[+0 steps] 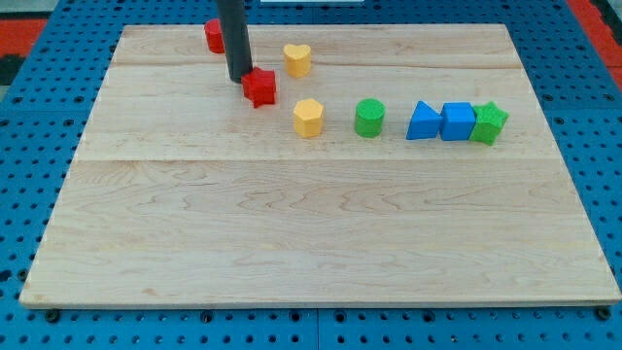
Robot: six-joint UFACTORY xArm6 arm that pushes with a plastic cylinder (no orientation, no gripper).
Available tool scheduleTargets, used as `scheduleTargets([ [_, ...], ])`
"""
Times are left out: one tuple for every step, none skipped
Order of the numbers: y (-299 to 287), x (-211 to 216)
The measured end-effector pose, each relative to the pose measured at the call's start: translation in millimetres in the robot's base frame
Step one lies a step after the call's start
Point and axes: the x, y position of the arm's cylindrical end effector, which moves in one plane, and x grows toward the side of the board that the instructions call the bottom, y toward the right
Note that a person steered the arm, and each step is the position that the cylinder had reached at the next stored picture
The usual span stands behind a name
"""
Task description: Place the red star to the left of the yellow hexagon
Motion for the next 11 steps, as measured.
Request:
scheduleTargets([
  [-1, 8],
  [3, -22],
  [56, -34],
  [97, -1],
  [72, 8],
  [24, 8],
  [-11, 17],
  [-10, 16],
  [-23, -23],
  [-66, -6],
  [-84, 28],
])
